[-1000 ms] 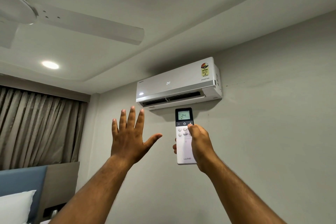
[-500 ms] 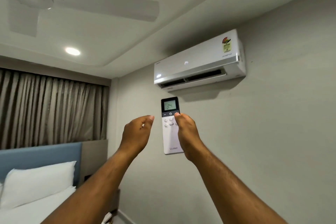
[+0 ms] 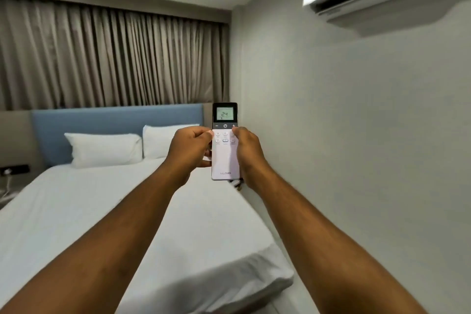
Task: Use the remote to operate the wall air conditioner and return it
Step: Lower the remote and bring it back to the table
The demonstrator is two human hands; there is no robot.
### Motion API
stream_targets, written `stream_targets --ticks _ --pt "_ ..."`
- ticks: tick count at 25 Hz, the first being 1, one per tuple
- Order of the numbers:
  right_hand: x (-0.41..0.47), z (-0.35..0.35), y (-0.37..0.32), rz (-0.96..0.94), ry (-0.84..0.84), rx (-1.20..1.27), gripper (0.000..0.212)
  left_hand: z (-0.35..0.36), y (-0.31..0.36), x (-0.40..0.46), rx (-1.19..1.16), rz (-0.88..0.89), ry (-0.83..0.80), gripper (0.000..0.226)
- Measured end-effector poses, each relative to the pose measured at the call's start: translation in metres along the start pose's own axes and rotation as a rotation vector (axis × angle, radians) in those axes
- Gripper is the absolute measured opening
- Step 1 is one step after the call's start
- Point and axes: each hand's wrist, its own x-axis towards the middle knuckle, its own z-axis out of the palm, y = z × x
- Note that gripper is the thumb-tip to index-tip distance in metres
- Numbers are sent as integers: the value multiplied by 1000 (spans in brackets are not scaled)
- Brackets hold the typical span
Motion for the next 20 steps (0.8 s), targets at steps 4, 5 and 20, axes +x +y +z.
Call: stream_targets --ticks 4,5,20 --pt "-4 19 79 176 -73 23 28 -19 -72 -24 54 -175 25 19" --pt "-8 23 101 215 -98 8 29 -23 -93 -32 46 -236 30 18" --pt "-152 24 431 762 -458 -345 32 -30 -400 -246 3 -991 172 25"
